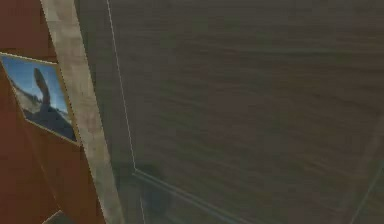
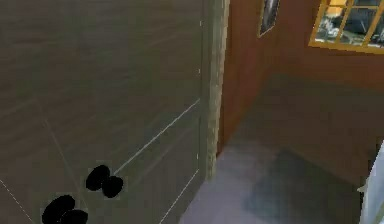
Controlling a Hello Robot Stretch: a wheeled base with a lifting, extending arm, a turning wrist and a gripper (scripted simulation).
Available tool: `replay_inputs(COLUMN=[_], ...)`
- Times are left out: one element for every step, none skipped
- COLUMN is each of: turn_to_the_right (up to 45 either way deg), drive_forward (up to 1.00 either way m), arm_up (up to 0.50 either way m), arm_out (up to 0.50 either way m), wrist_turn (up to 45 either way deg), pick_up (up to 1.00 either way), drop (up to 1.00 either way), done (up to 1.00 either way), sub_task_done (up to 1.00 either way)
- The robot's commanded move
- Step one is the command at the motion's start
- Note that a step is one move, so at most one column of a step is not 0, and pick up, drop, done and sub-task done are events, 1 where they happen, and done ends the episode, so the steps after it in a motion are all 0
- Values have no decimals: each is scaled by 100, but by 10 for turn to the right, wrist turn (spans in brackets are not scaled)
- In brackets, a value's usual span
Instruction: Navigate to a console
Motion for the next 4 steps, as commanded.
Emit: replay_inputs(turn_to_the_right=[-450,-450,-450,-150], drive_forward=[0,0,0,0], arm_up=[0,0,0,0], arm_out=[0,0,0,0], wrist_turn=[0,0,0,0], pick_up=[0,0,0,0], drop=[0,0,0,0], done=[0,0,0,0], sub_task_done=[0,0,0,0])
